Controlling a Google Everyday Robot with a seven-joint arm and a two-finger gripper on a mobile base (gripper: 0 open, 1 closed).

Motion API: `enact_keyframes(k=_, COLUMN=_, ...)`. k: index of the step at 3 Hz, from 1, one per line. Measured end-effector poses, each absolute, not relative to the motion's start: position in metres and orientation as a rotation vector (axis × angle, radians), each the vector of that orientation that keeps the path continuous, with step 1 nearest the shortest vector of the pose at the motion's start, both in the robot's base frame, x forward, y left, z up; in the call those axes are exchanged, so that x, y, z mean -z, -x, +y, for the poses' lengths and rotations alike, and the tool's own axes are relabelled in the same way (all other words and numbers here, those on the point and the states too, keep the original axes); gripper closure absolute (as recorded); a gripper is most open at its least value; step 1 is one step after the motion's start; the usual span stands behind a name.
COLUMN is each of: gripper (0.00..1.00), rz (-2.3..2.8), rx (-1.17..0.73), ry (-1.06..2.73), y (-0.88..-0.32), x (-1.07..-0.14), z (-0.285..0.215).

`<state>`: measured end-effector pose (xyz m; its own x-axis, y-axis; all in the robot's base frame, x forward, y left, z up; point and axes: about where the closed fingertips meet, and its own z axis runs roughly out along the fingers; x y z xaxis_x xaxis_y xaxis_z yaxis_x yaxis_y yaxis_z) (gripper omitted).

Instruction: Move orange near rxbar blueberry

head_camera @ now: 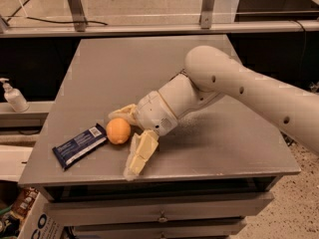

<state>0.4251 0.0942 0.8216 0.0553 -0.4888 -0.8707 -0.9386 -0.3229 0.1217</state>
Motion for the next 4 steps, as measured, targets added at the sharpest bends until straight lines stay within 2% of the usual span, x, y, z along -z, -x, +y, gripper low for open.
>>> enact_keyframes(k=2, gripper=0.0, rz=1.415, rx=-1.198, ry=1.843, y=-0.429, x=-0.826, z=0.092)
enact_keyframes(k=4, gripper=0.0, rz=1.212, rx=-1.098, ry=1.678, y=-0.476, x=-0.9, z=0.068)
